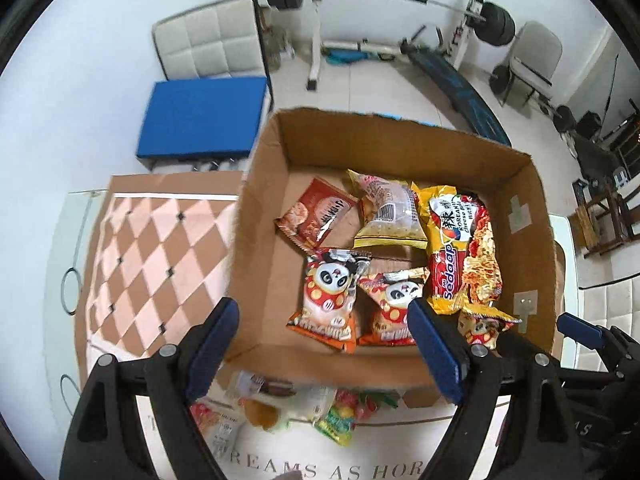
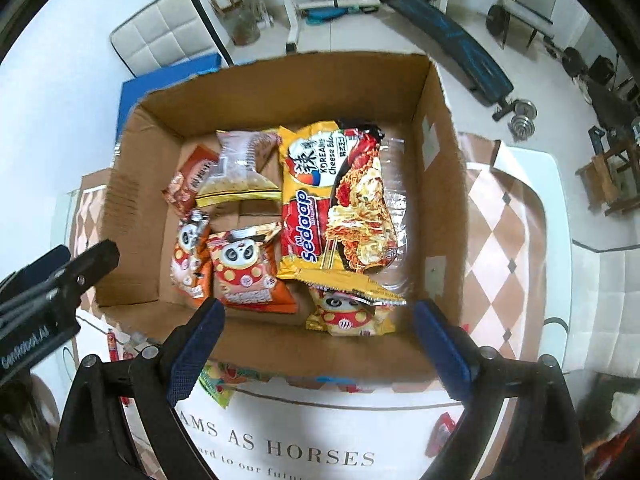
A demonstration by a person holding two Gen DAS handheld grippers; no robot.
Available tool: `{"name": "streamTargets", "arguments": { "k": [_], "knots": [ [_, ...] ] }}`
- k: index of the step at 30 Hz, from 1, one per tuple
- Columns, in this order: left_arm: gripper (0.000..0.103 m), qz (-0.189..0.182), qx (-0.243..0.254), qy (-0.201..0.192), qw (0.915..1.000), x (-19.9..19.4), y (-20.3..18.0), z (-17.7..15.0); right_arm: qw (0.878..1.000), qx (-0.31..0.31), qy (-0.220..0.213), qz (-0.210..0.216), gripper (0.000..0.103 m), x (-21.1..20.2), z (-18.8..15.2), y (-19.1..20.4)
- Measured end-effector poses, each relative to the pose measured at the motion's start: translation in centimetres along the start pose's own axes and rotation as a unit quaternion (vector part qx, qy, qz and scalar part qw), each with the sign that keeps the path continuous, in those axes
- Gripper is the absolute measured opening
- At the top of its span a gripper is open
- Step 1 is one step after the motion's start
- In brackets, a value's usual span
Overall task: Organize snacks
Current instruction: 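Grasp the orange egg snack with the left tool while the right tool grasps the candy bag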
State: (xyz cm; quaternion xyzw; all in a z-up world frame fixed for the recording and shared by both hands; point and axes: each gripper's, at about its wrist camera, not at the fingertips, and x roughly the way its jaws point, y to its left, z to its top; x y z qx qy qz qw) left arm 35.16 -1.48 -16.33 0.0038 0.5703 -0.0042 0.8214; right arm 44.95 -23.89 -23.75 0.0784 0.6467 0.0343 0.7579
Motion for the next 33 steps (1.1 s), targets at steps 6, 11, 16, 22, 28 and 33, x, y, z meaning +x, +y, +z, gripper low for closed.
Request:
{"name": "streamTargets", "arguments": {
  "k": [6, 11, 16, 22, 28, 33],
  "knots": [
    [0.086, 0.034, -0.053, -0.037, 0.9974, -3.9, 3.2, -4.5, 0.998, 0.035, -0.009, 0.058, 0.097, -2.2, -3.3, 0.2],
    [0.086, 0.076, -0.103, 0.013, 0.9917, -2.0, 8.2, -10.4, 0.991, 0.072, 0.053, 0.102, 0.097, 0.6, -7.6, 1.6],
    [0.086, 0.075, -0.128, 0.095, 0.9844, 2.9, 12.2, -15.4, 0.978, 0.111, 0.122, 0.124, 0.094, 7.0, -11.0, 4.2],
    [0.086, 0.054, -0.149, 0.130, 0.9787, 6.7, 14.5, -17.9, 0.978, 0.125, 0.140, 0.093, 0.076, 12.4, -12.4, 7.1],
    [0.086, 0.024, -0.122, 0.141, 0.9822, 9.0, 13.5, -16.7, 0.983, 0.112, 0.134, 0.058, 0.075, 15.2, -11.9, 9.7],
    [0.086, -0.018, -0.104, 0.156, 0.9821, 10.6, 11.6, -15.2, 0.987, 0.079, 0.134, 0.036, 0.061, 15.2, -12.7, 10.2]
  ]
}}
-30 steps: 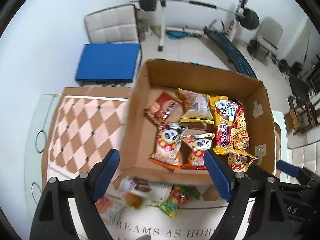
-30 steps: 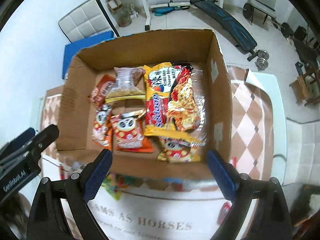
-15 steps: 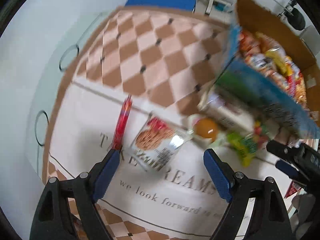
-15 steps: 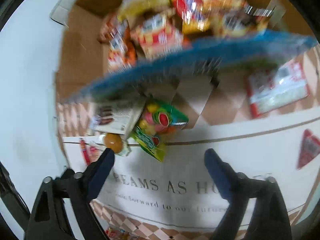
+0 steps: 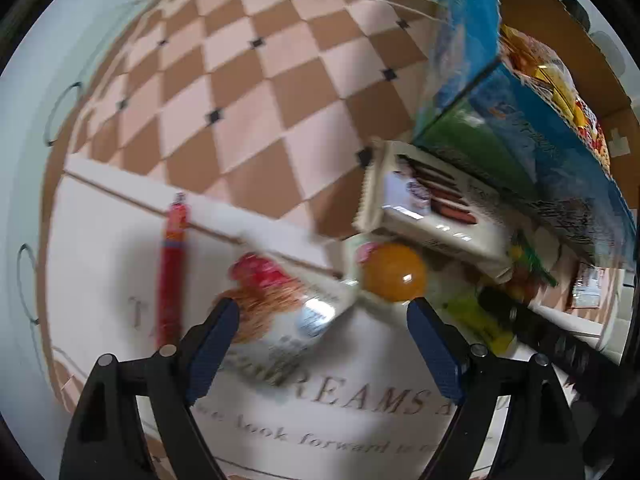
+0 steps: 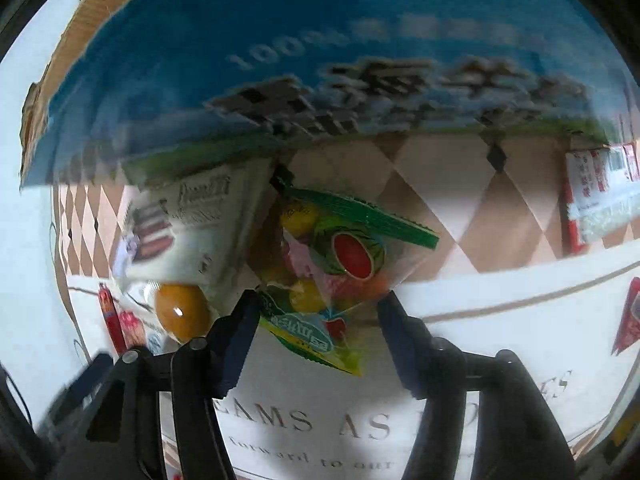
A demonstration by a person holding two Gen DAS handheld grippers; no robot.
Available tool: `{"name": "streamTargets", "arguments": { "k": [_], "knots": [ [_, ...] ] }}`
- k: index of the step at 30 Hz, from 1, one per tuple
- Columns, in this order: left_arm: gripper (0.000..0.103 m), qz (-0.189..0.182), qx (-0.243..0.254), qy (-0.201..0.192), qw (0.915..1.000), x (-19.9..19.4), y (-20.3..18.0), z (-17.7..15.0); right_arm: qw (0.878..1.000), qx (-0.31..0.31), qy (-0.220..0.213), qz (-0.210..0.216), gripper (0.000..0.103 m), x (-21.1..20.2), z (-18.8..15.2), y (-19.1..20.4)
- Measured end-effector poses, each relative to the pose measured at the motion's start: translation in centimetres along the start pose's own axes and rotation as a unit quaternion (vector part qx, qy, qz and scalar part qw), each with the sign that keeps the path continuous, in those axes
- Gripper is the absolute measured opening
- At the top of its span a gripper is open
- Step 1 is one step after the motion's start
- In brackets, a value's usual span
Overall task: Organize snacks
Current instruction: 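Grasp the orange egg snack with the left tool while the right tool grasps the candy bag, then carry the egg snack and candy bag into the box and open both tools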
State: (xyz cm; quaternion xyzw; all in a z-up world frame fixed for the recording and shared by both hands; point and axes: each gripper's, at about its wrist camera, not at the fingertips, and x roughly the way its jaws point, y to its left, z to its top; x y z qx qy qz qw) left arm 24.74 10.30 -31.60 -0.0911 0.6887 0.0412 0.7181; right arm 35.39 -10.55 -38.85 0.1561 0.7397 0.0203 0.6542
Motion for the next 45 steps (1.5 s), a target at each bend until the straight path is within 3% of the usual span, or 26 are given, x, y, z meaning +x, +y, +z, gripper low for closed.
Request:
{"name": "streamTargets", "arguments": {
  "k": [4, 8, 9, 10, 13, 17, 27, 37, 45],
  "knots": [
    [0.086, -0.036, 0.005, 0.035, 0.9987, 1.9, -1.6, 1.3, 1.000, 0.011, 0.014, 0.002, 0.060, -0.3, -0.7, -2.0],
    [0.086, -0.031, 0.021, 0.038, 0.9986, 3.0, -3.2, 2.1, 0.999, 0.024, 0.020, 0.004, 0.060, -0.3, -1.1, -3.2],
    [0.078, -0.028, 0.026, 0.035, 0.9987, 3.1, -3.5, 2.1, 0.999, 0.026, 0.022, 0.004, 0.060, -0.3, -1.2, -3.1],
    [0.062, -0.023, 0.030, 0.036, 0.9986, 3.3, -3.8, 2.2, 0.999, 0.026, 0.023, 0.004, 0.060, -0.3, -1.3, -3.3],
    [0.050, -0.013, 0.040, 0.036, 0.9985, 3.4, -4.2, 1.8, 0.999, 0.029, 0.026, 0.004, 0.061, 0.4, -0.9, -2.4],
    [0.049, -0.013, 0.048, 0.036, 0.9981, 3.3, -4.0, 0.4, 0.999, 0.028, 0.032, 0.001, 0.064, 1.0, -1.0, -1.7],
    [0.050, -0.007, 0.077, 0.061, 0.9951, 3.8, -2.3, -7.0, 0.999, 0.015, 0.050, 0.014, 0.057, 1.2, -3.7, -3.0],
    [0.049, 0.032, 0.114, 0.038, 0.9922, 4.0, -5.2, -8.4, 0.999, 0.024, 0.045, -0.016, 0.064, 2.5, -4.0, -1.1],
    [0.046, 0.020, 0.110, 0.038, 0.9931, 2.7, -5.3, -8.4, 1.000, 0.017, 0.006, -0.024, 0.054, 2.6, -4.8, 0.6]
  ]
}}
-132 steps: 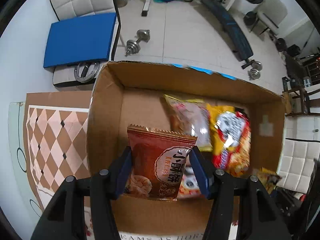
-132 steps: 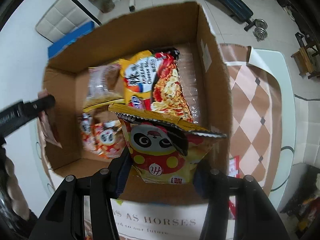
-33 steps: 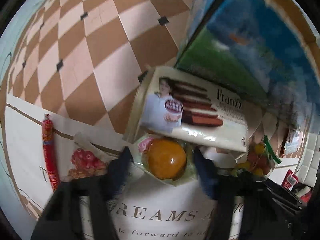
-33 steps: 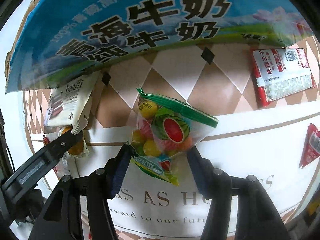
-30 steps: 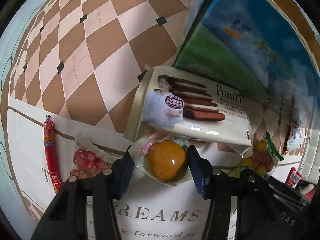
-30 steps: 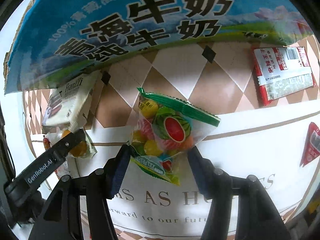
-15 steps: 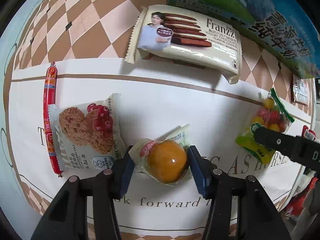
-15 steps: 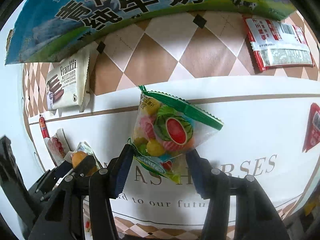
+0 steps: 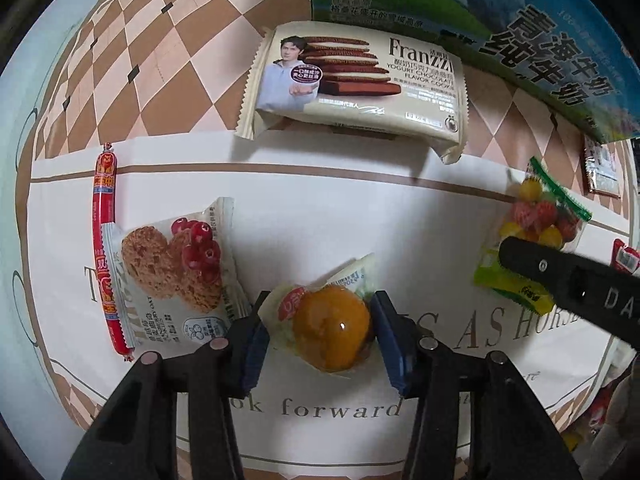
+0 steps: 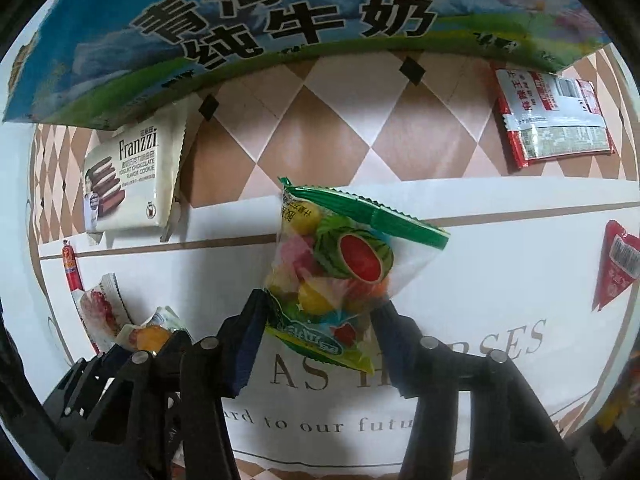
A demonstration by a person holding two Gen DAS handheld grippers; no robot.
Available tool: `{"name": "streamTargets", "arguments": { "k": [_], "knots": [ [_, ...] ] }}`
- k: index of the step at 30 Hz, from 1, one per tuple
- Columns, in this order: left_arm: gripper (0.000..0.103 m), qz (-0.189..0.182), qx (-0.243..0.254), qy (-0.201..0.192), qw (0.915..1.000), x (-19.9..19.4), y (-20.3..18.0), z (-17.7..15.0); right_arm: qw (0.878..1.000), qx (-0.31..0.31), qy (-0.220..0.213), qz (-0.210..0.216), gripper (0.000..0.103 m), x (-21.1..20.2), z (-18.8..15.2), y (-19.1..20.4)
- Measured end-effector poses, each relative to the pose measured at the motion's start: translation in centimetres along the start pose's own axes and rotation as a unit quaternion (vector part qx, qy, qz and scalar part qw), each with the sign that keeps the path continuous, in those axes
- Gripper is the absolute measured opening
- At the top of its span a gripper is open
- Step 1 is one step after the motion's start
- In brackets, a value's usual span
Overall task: Organize snacks
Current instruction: 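Carry the egg snack and candy bag into the box and open both tools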
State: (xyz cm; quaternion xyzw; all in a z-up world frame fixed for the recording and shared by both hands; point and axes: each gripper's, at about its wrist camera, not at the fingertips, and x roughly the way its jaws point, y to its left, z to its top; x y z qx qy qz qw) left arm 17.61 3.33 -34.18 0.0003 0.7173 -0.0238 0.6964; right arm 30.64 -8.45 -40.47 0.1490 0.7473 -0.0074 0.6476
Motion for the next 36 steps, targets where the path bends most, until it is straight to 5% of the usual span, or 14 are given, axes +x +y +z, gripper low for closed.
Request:
{"name": "streamTargets", "arguments": {
  "k": [7, 13, 21, 27, 36],
  "knots": [
    [0.046, -0.025, -0.003, -0.018, 0.9995, -3.2, 0.3, 0.3, 0.999, -0.002, -0.010, 0.032, 0.052, -1.5, -1.7, -1.5],
    [0.046, -0.066, 0.009, -0.068, 0.9955, -9.7, -1.0, 1.9, 0.996, -0.012, -0.037, 0.078, 0.051, -6.0, -2.6, -1.7],
    [0.047, -0.089, 0.039, -0.139, 0.9855, -18.6, -1.9, 11.1, 0.986, -0.015, -0.111, 0.125, 0.050, -16.2, 0.9, -3.1],
    [0.047, -0.030, 0.061, -0.129, 0.9893, -17.8, -2.8, 17.8, 0.984, -0.023, -0.153, 0.088, 0.050, -19.9, 7.7, -3.3],
    [0.048, -0.005, 0.056, -0.055, 0.9969, -12.0, -1.6, 22.4, 0.992, -0.035, -0.115, 0.032, 0.050, -17.1, 14.6, -4.3]
  ]
}}
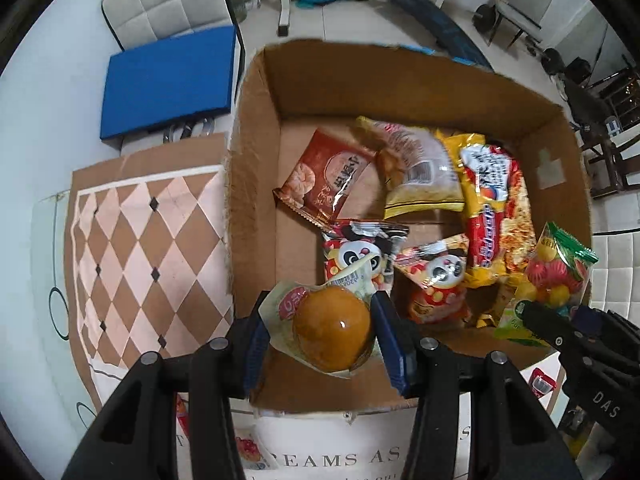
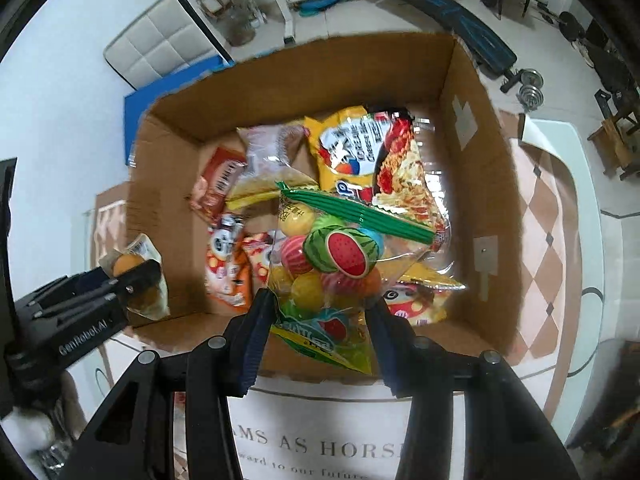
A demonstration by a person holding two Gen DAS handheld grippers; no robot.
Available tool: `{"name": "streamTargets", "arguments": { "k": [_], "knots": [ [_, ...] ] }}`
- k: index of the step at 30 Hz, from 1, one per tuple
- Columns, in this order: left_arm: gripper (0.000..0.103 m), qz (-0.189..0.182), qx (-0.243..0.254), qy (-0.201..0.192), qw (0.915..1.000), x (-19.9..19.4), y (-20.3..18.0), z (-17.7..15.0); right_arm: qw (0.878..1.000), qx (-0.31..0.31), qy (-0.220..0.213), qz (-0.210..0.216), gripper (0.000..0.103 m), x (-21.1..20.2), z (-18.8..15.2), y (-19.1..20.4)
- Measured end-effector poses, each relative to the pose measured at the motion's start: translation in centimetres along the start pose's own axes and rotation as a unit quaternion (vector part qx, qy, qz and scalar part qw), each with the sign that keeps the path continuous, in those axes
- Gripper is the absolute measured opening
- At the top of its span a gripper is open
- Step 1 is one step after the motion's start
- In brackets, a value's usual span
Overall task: Organize snacks
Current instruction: 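Carry the egg snack and candy bag into the box and open both tools, then grasp the nitz cookie packet with the left tool while the right tool grasps the Franzzi biscuit pack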
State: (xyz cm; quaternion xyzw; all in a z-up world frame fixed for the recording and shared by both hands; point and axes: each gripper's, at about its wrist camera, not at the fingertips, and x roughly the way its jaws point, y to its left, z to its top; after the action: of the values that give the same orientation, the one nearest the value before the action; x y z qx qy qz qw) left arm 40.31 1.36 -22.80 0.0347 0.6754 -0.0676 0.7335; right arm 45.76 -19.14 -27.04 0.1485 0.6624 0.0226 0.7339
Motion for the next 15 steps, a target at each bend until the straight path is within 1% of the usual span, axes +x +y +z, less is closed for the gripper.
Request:
{"name": "streamTargets", "arguments": {
  "k": [3, 5, 6, 7, 8, 9, 10, 15],
  "knots": [
    [0.049, 0.006, 0.001, 0.028, 0.9996, 1.6, 0.0, 0.4, 1.000, 0.004, 0.020, -0.002, 0.050, 2.3, 0.4, -0.4],
    [0.054, 0.011, -0.001, 0.058, 0.9983, 2.9, 0.1, 0.6, 0.999, 0.014, 0.051, 0.003, 0.053, 4.2, 0.7, -0.8],
    [0.061, 0.007, -0.004, 0.068, 0.9977, 3.4, 0.1, 0.7, 0.998, 0.016, 0.064, -0.001, 0.062, 4.7, 0.7, -1.0],
    [0.066, -0.001, -0.006, 0.072, 0.9974, 3.7, 0.2, 0.8, 0.997, 0.013, 0.072, -0.003, 0.071, 5.2, 0.7, -1.0],
    [0.066, -0.004, -0.006, 0.071, 0.9974, 3.8, 0.1, 0.9, 0.997, 0.005, 0.073, -0.006, 0.087, 5.4, 0.8, -0.8],
    [0.068, -0.002, -0.004, 0.068, 0.9977, 3.8, 0.0, 0.9, 0.997, -0.001, 0.072, -0.008, 0.090, 5.5, 0.8, -0.6],
    [0.071, -0.003, -0.001, 0.065, 0.9978, 3.7, -0.2, 0.9, 0.997, -0.005, 0.071, -0.011, 0.090, 5.5, 0.8, -0.5],
    [0.072, -0.003, -0.005, 0.051, 0.9987, 2.8, -0.4, 0.7, 0.997, -0.010, 0.069, -0.015, 0.091, 5.2, 1.0, -0.4]
  ]
}}
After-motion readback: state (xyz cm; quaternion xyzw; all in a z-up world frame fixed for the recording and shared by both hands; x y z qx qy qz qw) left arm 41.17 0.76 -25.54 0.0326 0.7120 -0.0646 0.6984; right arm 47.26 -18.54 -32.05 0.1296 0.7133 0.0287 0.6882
